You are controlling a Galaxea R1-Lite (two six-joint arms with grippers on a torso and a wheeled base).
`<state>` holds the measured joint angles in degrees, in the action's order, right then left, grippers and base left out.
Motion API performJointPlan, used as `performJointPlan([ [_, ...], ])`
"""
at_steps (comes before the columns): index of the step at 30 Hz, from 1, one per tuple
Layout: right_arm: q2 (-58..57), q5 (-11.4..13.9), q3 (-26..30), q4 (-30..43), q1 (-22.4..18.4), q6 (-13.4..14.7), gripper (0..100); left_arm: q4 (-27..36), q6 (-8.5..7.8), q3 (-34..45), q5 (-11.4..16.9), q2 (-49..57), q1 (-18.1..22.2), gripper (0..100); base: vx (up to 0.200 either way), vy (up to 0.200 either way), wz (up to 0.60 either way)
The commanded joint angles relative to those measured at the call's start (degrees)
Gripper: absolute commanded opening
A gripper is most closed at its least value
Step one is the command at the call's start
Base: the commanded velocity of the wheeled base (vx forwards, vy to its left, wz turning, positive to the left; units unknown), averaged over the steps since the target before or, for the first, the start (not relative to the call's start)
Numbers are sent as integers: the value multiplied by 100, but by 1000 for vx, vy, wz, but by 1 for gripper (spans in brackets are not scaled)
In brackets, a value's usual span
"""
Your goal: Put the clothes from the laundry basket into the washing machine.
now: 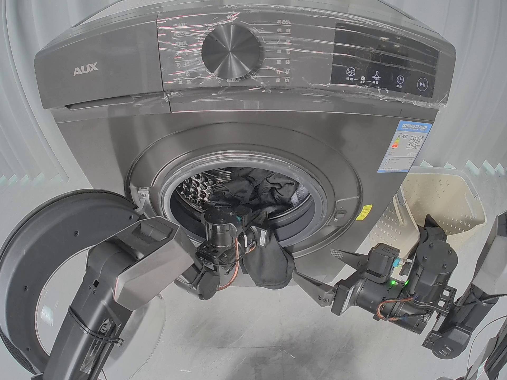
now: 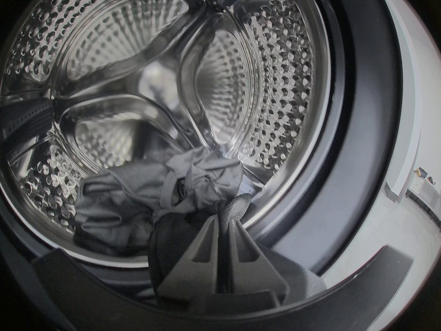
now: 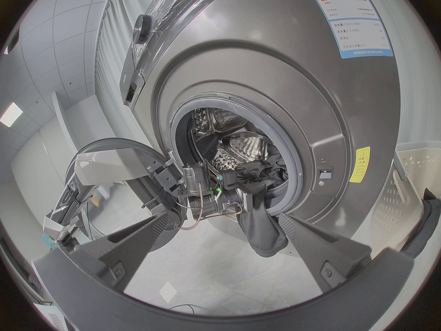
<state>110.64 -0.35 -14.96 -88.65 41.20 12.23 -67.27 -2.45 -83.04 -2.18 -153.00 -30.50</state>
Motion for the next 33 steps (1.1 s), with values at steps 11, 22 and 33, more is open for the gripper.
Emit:
performJointPlan([
  [11,1,0,2,-3,2,-1,100,73,8,-1293,-406,157,396,0,0,0,0],
  [22,1,0,10,-3,2,-1,100,-14,17,-986,-397,122,343,100,0,0,0],
  [33,10,0,19,-3,2,-1,100,-14,69,535,-37,684,-9,100,0,0,0],
])
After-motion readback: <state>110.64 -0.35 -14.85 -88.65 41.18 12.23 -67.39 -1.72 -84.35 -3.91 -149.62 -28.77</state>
